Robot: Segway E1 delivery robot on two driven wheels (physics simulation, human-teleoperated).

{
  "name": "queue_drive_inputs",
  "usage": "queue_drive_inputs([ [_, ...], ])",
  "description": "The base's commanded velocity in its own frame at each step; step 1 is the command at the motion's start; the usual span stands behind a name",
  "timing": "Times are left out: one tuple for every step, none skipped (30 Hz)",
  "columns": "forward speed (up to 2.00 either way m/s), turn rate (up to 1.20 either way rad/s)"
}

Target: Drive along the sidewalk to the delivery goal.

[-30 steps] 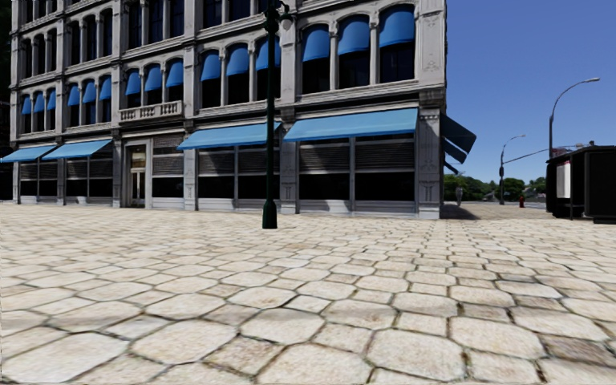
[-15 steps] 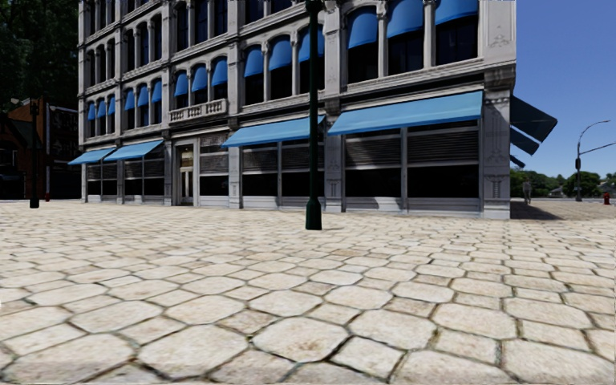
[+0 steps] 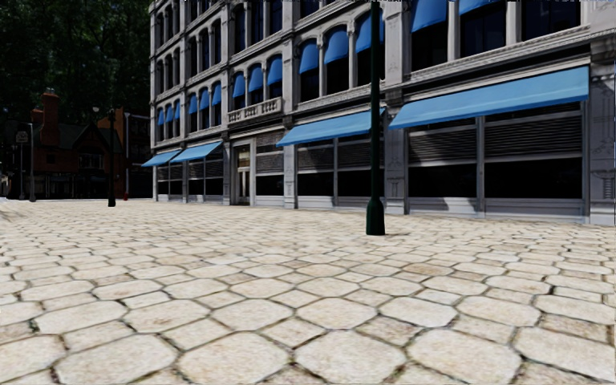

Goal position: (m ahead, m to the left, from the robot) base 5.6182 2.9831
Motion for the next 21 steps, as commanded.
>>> queue_drive_inputs([
  [1.47,0.47],
  [1.47,0.47],
  [1.47,0.47],
  [1.47,0.47],
  [1.47,0.47],
  [1.47,0.47],
  [1.47,0.47],
  [1.47,0.47],
  [1.47,0.47],
  [1.47,0.47],
  [1.47,0.47],
  [1.47,0.47],
  [1.47,0.47],
  [1.47,0.47],
  [1.47,0.47],
  [1.47,0.47],
  [1.47,0.47],
  [1.47,0.47],
  [1.47,0.47],
  [1.48,0.47],
  [1.48,0.47],
])
